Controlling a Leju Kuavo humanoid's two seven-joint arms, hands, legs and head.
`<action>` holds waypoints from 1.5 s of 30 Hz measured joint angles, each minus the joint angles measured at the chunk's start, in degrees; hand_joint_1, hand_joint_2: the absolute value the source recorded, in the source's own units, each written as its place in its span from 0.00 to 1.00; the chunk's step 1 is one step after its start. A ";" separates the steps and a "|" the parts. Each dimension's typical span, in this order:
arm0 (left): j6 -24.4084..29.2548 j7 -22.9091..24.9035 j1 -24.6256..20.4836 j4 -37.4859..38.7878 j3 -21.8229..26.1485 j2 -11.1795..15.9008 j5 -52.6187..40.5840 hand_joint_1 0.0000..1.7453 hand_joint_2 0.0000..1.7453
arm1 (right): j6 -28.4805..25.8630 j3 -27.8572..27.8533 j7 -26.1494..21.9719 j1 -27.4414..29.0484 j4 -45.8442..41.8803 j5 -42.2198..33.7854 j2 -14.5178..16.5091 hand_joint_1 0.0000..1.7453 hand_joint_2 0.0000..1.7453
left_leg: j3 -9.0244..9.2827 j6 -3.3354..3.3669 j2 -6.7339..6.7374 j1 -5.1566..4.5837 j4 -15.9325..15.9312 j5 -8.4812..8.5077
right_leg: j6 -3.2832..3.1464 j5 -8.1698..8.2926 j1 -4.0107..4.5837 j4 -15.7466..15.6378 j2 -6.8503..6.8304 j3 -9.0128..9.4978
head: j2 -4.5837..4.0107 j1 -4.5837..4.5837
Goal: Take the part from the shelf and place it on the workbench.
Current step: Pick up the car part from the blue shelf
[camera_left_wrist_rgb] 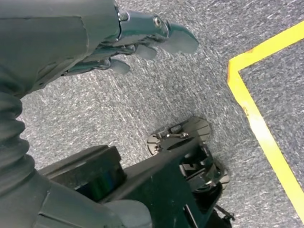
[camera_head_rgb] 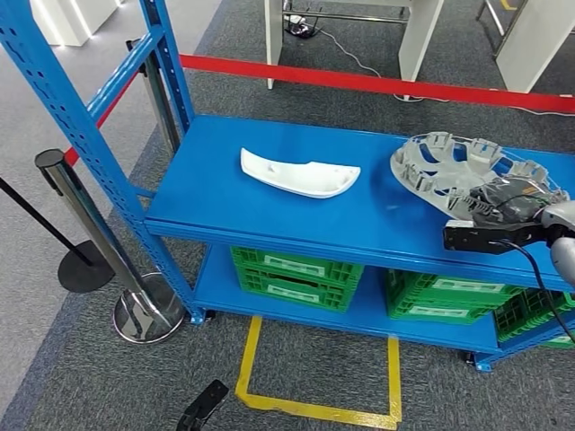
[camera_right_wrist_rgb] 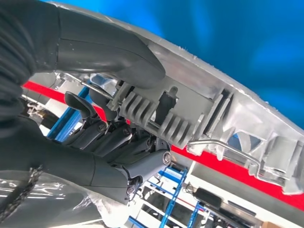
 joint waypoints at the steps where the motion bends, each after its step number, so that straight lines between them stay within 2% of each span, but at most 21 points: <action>1: -0.08 -0.04 -0.02 0.00 0.01 -0.04 -0.01 0.00 1.00 | -0.03 0.00 0.04 0.04 -0.02 -0.12 -0.06 1.00 1.00 | -0.02 0.11 0.00 -0.02 0.01 -0.02 | 0.13 -1.67 0.00 4.03 0.00 -1.90 | 0.00 0.02; 3: -0.17 -0.15 0.02 0.00 0.01 -0.08 -0.02 0.00 1.00 | -0.11 0.01 0.10 0.20 -0.03 -0.29 -0.22 1.00 1.00 | 0.02 0.15 0.00 -0.07 0.05 -0.06 | 0.29 -2.51 0.00 8.61 0.00 -4.29 | 0.00 0.01; 4: -0.05 -0.20 0.04 0.00 0.01 -0.09 0.04 0.00 1.00 | -0.15 0.00 0.10 0.24 -0.05 -0.32 -0.34 1.00 1.00 | 0.07 0.15 -0.01 -0.06 0.08 -0.08 | 0.29 -1.32 -0.01 7.71 -0.02 -3.98 | 0.00 0.01; 6: 0.64 -0.35 0.03 0.00 0.03 -0.11 0.32 0.00 1.00 | -0.32 -0.04 0.11 0.27 -0.28 -0.37 -0.67 1.00 1.00 | 0.18 -0.05 -0.03 -0.03 0.22 -0.25 | 0.22 2.66 -0.04 0.43 -0.11 -0.66 | 0.00 0.02; 8: 1.45 -0.45 -0.05 0.00 0.12 -0.10 0.58 0.00 1.00 | -0.73 -0.11 0.14 0.23 -0.66 -0.41 -0.96 1.00 1.00 | -0.06 -0.52 -0.07 -0.25 0.55 -0.42 | -0.05 4.64 0.09 -5.96 -0.15 2.68 | 0.00 0.04; 13: 3.60 0.33 -0.06 0.00 0.44 -0.05 1.15 0.00 1.00 | -4.39 -0.69 2.09 1.19 -1.89 0.94 -1.43 1.00 1.00 | -0.75 -1.76 -0.01 -0.39 1.91 -1.37 | -1.64 4.61 0.03 -7.25 -0.07 3.59 | 0.00 -0.14; 16: 4.58 0.78 -0.10 0.00 0.74 -0.01 1.70 0.00 1.00 | -9.37 -1.81 4.26 2.59 -3.05 3.30 -1.44 1.00 1.00 | -4.76 -2.61 0.07 -0.13 11.03 -6.12 | -2.29 4.57 -0.06 -7.33 -0.14 3.78 | 0.00 -0.40; 18: 5.46 0.92 -0.03 0.00 1.08 -0.01 1.86 0.00 1.00 | -13.63 -2.91 5.98 4.03 -4.21 5.65 -1.43 1.00 1.00 | -7.36 -2.72 0.08 -0.04 16.62 -7.67 | -2.37 4.51 0.06 -7.31 -0.11 3.88 | 0.00 -0.40; 20: 6.57 1.09 0.00 0.00 1.33 -0.04 1.96 0.00 1.00 | -18.60 -4.87 7.71 6.25 -6.03 8.94 -1.35 1.00 1.00 | -6.24 -2.34 0.07 -0.10 14.00 -4.95 | -2.42 4.39 0.27 -7.29 -0.09 4.13 | 0.00 -0.41; 22: 7.59 1.46 -0.06 0.00 1.43 -0.03 1.99 0.00 1.00 | -23.12 -7.72 8.78 8.71 -8.44 12.21 -1.09 1.00 1.00 | -2.63 -1.43 0.06 -0.31 6.16 -1.09 | -2.36 4.24 0.52 -7.31 -0.11 4.33 | 0.00 -0.36; 23: 8.00 1.74 -0.09 0.00 1.50 -0.03 2.01 0.00 1.00 | -24.90 -9.26 9.03 9.80 -9.66 13.61 -0.89 1.00 1.00 | -1.28 -1.04 0.04 -0.44 3.20 -0.22 | -2.24 4.22 0.60 -7.29 -0.11 4.31 | 0.00 -0.36; 28: 9.09 3.66 -0.19 0.00 1.90 -0.20 2.34 0.00 1.00 | -29.27 -16.36 8.37 14.63 -15.60 18.31 0.46 1.00 1.00 | -0.13 -0.10 0.01 -0.44 -0.03 0.51 | -0.97 3.75 0.49 -6.95 -0.17 3.58 | 0.00 -0.36; 30: 9.25 4.09 -0.38 0.00 1.98 -0.38 2.34 0.00 1.00 | -30.02 -18.68 8.07 16.02 -17.27 19.29 1.09 1.00 1.00 | -0.20 0.35 0.04 -0.18 -0.65 1.12 | -0.55 0.65 0.42 -2.66 -0.12 1.66 | 0.00 -0.15; 32: 9.31 4.43 -0.45 0.00 2.10 -0.55 2.35 0.00 1.00 | -30.70 -20.71 7.99 17.31 -18.55 20.00 1.95 1.00 1.00 | -0.66 0.53 0.03 -0.19 -0.63 1.44 | -0.11 -3.05 0.35 5.02 -0.10 -1.30 | 0.00 -0.03; 34: 9.33 4.83 -0.42 0.00 2.22 -0.62 2.37 0.00 1.00 | -31.09 -22.38 7.82 18.43 -19.51 20.33 2.81 1.00 1.00 | -1.08 0.40 0.03 -0.18 -0.54 1.76 | 0.25 -3.69 0.20 8.19 -0.11 -2.15 | 0.00 -0.03; 35: 9.33 4.97 -0.42 0.00 2.27 -0.63 2.38 0.00 1.00 | -31.14 -23.10 7.58 18.79 -19.87 20.37 3.20 1.00 1.00 | -1.26 0.26 0.03 -0.15 -0.45 1.91 | 0.36 -2.43 0.09 6.19 -0.13 -0.83 | 0.00 -0.03; 37: 9.35 5.08 -0.52 0.00 2.34 -0.67 2.38 0.00 1.00 | -31.18 -24.29 7.11 19.15 -20.40 20.36 3.82 1.00 1.00 | -1.74 -0.19 0.02 -0.16 -0.15 2.24 | 0.51 0.52 -0.14 -1.80 -0.12 3.86 | 0.00 -0.01; 39: 9.40 5.10 -0.69 0.00 2.48 -0.68 2.38 0.00 1.00 | -31.23 -25.21 6.90 19.35 -20.82 20.31 4.35 1.00 1.00 | -2.45 -0.78 -0.03 -0.37 0.26 2.75 | 0.08 1.78 -0.12 -6.94 0.04 6.59 | 0.00 -0.04; 42: 9.65 5.22 -0.59 0.00 2.80 -0.62 2.37 0.00 1.00 | -31.21 -26.34 5.69 19.74 -21.09 19.61 5.27 1.00 1.00 | -3.19 -1.65 -0.10 -0.45 0.36 3.56 | -1.20 2.50 -0.02 -7.17 0.09 6.03 | 0.00 -0.01; 43: 9.75 5.26 -0.51 0.00 2.87 -0.60 2.36 0.00 1.00 | -31.01 -26.67 5.03 19.85 -21.11 18.94 5.61 1.00 1.00 | -3.49 -1.96 -0.10 -0.40 0.82 2.94 | -1.67 2.92 -0.09 -7.17 0.01 5.71 | 0.00 -0.04; 45: 9.88 5.27 -0.46 0.00 2.94 -0.55 2.36 0.00 1.00 | -30.03 -27.31 3.32 20.05 -21.22 16.33 6.46 1.00 1.00 | -4.91 -2.64 -0.06 -0.22 4.97 -0.88 | -2.48 3.85 -0.28 -7.26 -0.17 4.84 | 0.00 -0.18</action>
